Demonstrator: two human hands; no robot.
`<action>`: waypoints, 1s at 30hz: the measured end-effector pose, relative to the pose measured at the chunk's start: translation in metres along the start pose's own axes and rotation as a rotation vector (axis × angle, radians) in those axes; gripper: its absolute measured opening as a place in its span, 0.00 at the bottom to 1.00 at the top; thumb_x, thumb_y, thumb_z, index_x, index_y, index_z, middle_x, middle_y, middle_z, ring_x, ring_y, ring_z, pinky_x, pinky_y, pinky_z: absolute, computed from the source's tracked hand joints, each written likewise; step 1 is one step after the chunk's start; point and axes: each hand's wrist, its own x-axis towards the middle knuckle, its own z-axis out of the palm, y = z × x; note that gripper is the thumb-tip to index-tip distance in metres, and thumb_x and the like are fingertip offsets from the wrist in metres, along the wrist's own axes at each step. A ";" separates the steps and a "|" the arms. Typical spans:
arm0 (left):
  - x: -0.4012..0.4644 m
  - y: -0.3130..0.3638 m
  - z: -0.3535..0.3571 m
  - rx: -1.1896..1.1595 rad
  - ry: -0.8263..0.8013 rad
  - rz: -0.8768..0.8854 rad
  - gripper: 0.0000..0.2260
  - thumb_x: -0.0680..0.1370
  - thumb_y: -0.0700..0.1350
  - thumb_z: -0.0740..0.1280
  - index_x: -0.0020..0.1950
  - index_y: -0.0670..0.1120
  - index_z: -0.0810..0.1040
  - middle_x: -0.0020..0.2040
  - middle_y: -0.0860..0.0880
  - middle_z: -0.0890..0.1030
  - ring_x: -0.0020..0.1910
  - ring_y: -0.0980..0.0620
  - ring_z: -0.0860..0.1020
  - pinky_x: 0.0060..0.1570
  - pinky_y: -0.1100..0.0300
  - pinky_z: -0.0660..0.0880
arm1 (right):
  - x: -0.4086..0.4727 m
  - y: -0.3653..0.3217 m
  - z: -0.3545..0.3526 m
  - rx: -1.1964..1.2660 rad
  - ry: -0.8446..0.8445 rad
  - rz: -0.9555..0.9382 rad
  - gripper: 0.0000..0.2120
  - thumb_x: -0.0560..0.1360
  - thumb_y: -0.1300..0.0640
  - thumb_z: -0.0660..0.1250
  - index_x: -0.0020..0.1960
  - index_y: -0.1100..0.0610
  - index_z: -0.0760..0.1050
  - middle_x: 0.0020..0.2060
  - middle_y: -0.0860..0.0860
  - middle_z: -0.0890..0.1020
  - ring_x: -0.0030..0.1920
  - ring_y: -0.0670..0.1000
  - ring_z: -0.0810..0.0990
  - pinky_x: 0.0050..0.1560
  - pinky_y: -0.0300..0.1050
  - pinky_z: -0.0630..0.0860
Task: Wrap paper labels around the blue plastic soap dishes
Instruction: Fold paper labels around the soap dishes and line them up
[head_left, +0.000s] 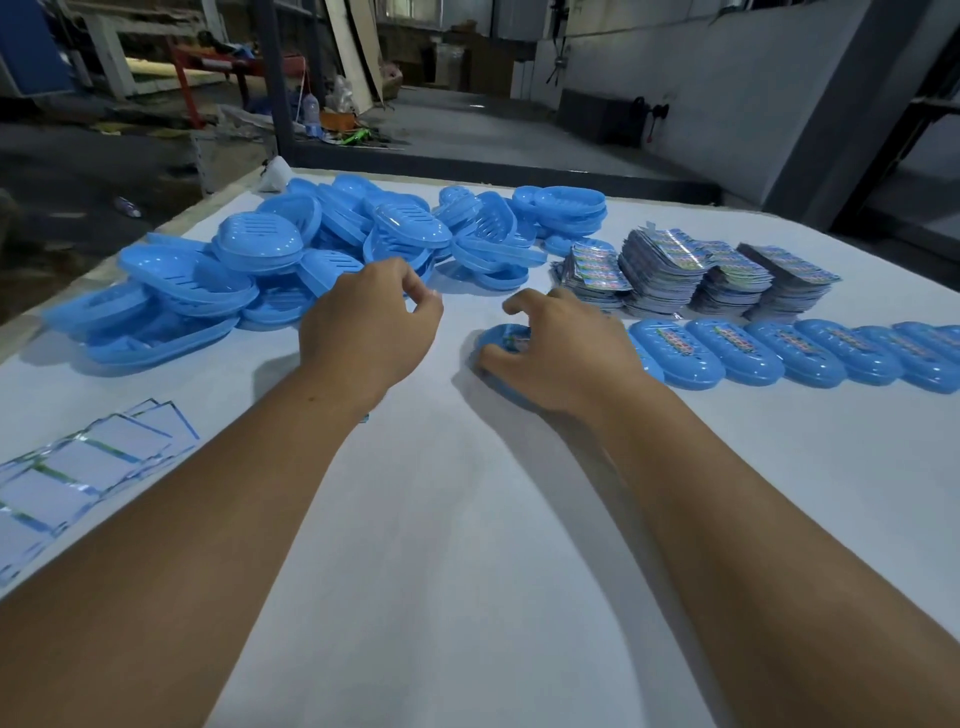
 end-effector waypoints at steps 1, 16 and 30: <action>0.000 0.000 0.000 0.011 -0.007 -0.004 0.08 0.78 0.57 0.64 0.46 0.55 0.76 0.37 0.54 0.75 0.41 0.47 0.74 0.40 0.55 0.67 | 0.001 0.002 0.000 0.002 0.008 0.052 0.31 0.72 0.33 0.63 0.71 0.45 0.70 0.65 0.51 0.75 0.65 0.59 0.75 0.64 0.57 0.70; -0.002 0.000 0.001 0.061 -0.048 -0.011 0.07 0.77 0.57 0.64 0.44 0.55 0.77 0.38 0.53 0.76 0.41 0.46 0.75 0.41 0.56 0.68 | 0.006 0.019 -0.010 -0.014 0.041 0.243 0.25 0.73 0.53 0.66 0.70 0.48 0.70 0.66 0.55 0.71 0.67 0.63 0.66 0.62 0.58 0.65; -0.003 0.000 -0.005 0.111 -0.054 -0.005 0.06 0.77 0.55 0.64 0.43 0.56 0.76 0.40 0.53 0.79 0.40 0.47 0.76 0.40 0.56 0.69 | 0.010 0.021 -0.005 0.141 0.077 0.159 0.21 0.77 0.51 0.64 0.70 0.45 0.72 0.68 0.50 0.74 0.69 0.59 0.68 0.68 0.56 0.65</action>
